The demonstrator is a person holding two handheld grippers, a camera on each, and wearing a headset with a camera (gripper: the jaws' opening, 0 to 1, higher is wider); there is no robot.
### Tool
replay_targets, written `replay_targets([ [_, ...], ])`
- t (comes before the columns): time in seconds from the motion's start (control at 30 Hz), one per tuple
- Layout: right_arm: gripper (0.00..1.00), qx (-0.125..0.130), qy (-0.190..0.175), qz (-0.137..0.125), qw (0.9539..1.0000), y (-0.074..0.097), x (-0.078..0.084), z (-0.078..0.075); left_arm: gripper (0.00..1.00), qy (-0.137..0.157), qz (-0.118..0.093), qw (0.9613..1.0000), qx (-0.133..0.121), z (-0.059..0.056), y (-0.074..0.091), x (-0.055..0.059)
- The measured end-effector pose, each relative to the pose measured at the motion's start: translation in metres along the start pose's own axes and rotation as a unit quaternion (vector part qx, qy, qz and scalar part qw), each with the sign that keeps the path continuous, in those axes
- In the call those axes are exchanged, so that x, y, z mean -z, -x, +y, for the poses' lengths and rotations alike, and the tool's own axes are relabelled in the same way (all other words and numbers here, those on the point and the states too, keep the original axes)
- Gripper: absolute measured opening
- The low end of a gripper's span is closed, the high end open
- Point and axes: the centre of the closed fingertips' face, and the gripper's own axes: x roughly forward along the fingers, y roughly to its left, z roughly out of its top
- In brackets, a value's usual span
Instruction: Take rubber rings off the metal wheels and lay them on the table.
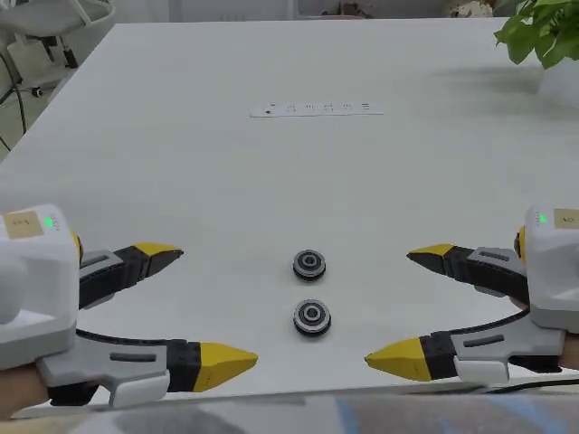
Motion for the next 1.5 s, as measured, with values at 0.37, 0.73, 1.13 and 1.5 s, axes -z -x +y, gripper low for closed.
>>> replay_targets([
  [0.37, 0.90, 0.000, 0.004, 0.006, 1.0000, -0.0006, 0.0020, 0.0000, 0.90, 0.002, 0.003, 1.0000, 0.000, 0.0001, -0.0005, 0.0012],
  [0.73, 0.90, 0.000, 0.004, 0.008, 1.0000, -0.0009, 0.0029, 0.0002, 0.90, 0.001, 0.007, 1.0000, 0.002, -0.0009, -0.0014, 0.0026],
  [1.13, 0.90, 0.000, 0.005, 0.011, 0.9999, -0.0008, 0.0034, 0.0007, 0.90, 0.000, 0.010, 1.0000, 0.000, -0.0002, -0.0015, 0.0034],
  [1.5, 0.91, 0.007, 0.005, -0.001, 1.0000, 0.0021, -0.0025, -0.0040, 0.90, -0.031, 0.013, 0.9994, 0.007, -0.0053, -0.0022, -0.0005],
])
